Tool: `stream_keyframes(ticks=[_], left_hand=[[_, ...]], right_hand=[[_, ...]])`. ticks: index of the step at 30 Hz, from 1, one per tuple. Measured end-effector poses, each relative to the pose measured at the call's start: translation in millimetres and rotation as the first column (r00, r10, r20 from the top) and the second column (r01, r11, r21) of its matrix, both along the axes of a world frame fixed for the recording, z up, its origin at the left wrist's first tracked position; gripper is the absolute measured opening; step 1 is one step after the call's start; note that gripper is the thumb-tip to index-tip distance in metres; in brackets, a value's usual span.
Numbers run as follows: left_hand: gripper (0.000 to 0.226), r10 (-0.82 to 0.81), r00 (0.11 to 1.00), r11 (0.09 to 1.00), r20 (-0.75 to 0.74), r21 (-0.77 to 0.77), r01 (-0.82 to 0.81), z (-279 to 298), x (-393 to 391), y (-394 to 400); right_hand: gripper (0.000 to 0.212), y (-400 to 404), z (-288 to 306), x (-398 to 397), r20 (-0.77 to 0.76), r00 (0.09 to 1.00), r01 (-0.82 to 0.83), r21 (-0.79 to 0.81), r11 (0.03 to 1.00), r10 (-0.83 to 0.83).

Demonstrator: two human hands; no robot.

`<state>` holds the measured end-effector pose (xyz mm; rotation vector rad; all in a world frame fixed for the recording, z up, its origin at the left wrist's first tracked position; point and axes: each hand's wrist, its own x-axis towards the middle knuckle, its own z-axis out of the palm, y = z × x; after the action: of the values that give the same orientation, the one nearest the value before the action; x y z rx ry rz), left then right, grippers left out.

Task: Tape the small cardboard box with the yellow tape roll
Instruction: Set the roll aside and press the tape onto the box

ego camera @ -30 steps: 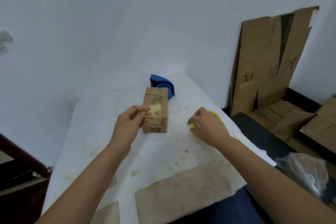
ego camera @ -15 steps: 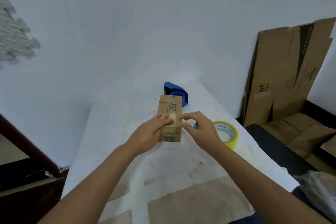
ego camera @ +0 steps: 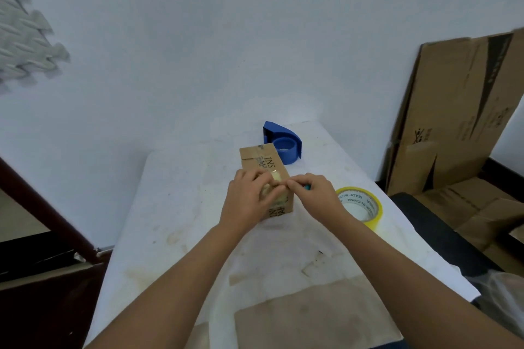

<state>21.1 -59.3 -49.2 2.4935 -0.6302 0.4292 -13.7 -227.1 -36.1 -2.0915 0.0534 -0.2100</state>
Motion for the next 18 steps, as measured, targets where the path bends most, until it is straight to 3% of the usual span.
stream_keyframes(ticks=[4,9,15,18], left_hand=[[0.039,-0.024,0.991,1.0,0.129,0.017,0.022,-12.7,6.5,1.6],[0.029,-0.037,0.983,0.998,0.179,0.06,0.026,-22.5,9.7,2.1],[0.049,-0.085,0.982,0.987,0.17,0.147,0.06,-34.2,11.3,9.3],[0.058,-0.136,0.97,0.961,0.2,0.266,0.08,-28.4,11.9,14.4]], right_hand=[[0.021,-0.4,-0.3,-1.2,-0.001,1.0,-0.022,0.031,0.999,0.022],[0.021,-1.0,-3.0,-1.5,-0.007,1.0,-0.019,0.085,0.996,0.019],[0.021,-1.6,-6.5,-1.8,-0.008,1.0,-0.015,0.096,0.995,0.016],[0.021,-2.1,-8.2,0.0,-0.01,1.0,-0.021,0.104,0.994,0.023]])
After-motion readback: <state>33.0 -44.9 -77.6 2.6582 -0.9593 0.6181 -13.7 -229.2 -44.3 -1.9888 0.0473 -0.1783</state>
